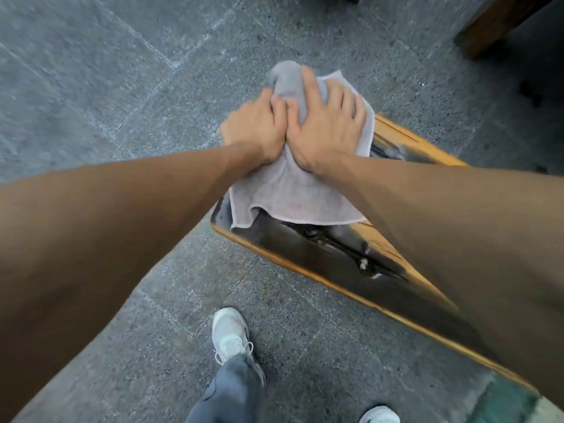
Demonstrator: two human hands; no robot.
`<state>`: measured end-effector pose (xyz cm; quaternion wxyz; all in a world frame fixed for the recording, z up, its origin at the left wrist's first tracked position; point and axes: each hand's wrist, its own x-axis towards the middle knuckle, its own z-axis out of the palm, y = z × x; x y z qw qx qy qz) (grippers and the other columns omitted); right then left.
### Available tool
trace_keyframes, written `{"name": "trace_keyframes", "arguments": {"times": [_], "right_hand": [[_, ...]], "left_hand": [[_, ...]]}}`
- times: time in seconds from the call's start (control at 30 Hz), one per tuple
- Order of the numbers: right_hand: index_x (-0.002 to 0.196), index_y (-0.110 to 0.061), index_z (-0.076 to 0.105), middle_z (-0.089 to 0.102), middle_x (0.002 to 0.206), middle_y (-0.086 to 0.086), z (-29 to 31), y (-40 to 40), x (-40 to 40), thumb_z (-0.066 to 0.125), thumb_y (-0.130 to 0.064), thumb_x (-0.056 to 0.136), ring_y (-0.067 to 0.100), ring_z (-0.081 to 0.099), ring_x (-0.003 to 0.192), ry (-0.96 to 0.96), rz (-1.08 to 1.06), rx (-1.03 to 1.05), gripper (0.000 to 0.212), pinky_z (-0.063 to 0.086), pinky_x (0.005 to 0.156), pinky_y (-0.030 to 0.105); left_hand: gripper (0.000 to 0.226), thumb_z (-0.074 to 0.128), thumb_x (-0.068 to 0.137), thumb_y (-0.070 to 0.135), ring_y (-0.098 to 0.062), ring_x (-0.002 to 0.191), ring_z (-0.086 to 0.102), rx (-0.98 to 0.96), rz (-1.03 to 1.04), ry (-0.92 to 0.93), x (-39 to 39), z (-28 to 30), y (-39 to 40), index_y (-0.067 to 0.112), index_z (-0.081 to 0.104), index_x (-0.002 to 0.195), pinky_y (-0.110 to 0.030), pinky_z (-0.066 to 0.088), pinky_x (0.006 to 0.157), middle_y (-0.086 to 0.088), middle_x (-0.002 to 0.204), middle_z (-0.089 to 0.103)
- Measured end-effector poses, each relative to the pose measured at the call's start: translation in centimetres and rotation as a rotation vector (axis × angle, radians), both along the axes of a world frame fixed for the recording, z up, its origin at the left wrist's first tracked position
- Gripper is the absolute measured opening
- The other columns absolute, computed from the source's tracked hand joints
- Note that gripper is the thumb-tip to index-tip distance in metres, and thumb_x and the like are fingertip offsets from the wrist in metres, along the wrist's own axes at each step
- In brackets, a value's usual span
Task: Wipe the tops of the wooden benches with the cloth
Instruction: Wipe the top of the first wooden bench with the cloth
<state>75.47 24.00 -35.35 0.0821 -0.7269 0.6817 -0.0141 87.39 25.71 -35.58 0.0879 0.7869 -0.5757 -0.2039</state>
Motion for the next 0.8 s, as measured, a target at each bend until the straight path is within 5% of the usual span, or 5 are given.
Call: {"name": "trace_keyframes", "arguments": {"times": [0.13, 0.27, 0.37, 0.57, 0.8], "right_hand": [[0.136, -0.04, 0.048, 0.058, 0.127, 0.009, 0.5, -2.3, 0.7, 0.025, -0.062, 0.095, 0.031, 0.051, 0.119, 0.003, -0.028, 0.023, 0.052, 0.033, 0.098, 0.05], [0.152, -0.04, 0.034, 0.049, 0.146, 0.007, 0.9, -0.9, 0.6, 0.025, -0.057, 0.1, 0.027, 0.042, 0.135, 0.009, -0.003, 0.035, 0.056, 0.028, 0.113, 0.046], [0.161, -0.034, 0.015, 0.016, 0.169, 0.009, 1.1, 2.8, -0.1, 0.024, -0.052, 0.103, 0.025, 0.013, 0.156, 0.029, 0.057, 0.064, 0.061, 0.011, 0.125, 0.046], [0.162, -0.033, 0.01, 0.006, 0.171, 0.008, 0.1, 13.7, -3.6, 0.023, -0.047, 0.103, 0.022, 0.007, 0.158, 0.021, 0.108, 0.045, 0.063, 0.014, 0.125, 0.047], [0.162, -0.035, 0.014, 0.007, 0.171, 0.001, -0.1, 14.4, -9.2, 0.031, -0.05, 0.104, 0.016, 0.004, 0.158, -0.037, 0.419, 0.021, 0.061, 0.011, 0.125, 0.045]], "left_hand": [[0.051, 0.018, 0.105, 0.043, -0.041, 0.11, 0.062, -0.02, 0.055, 0.019, -0.2, 0.1, -0.7, 0.015, 0.056, 0.123, -0.045, 0.045, 0.085, -0.017, 0.118, 0.067], [0.049, 0.028, 0.104, 0.037, -0.03, 0.134, 0.046, -0.11, 0.097, 0.119, -0.6, 0.8, 1.3, 0.014, 0.041, 0.146, -0.043, 0.042, 0.1, -0.01, 0.149, 0.047], [0.058, 0.026, 0.105, 0.035, -0.024, 0.151, 0.026, -0.088, 0.01, 0.066, -1.1, 0.8, 5.1, 0.013, 0.022, 0.158, -0.043, 0.033, 0.117, -0.005, 0.166, 0.023], [0.063, 0.025, 0.1, 0.034, -0.022, 0.155, 0.013, -0.072, -0.005, -0.167, -4.4, -0.2, 15.8, 0.014, 0.019, 0.16, -0.049, 0.016, 0.124, -0.006, 0.168, 0.017], [0.067, 0.023, 0.099, 0.037, -0.027, 0.156, 0.007, -0.052, 0.092, -0.233, -8.6, -0.7, 18.0, 0.01, 0.013, 0.16, -0.052, 0.008, 0.125, -0.012, 0.168, 0.011]]}}
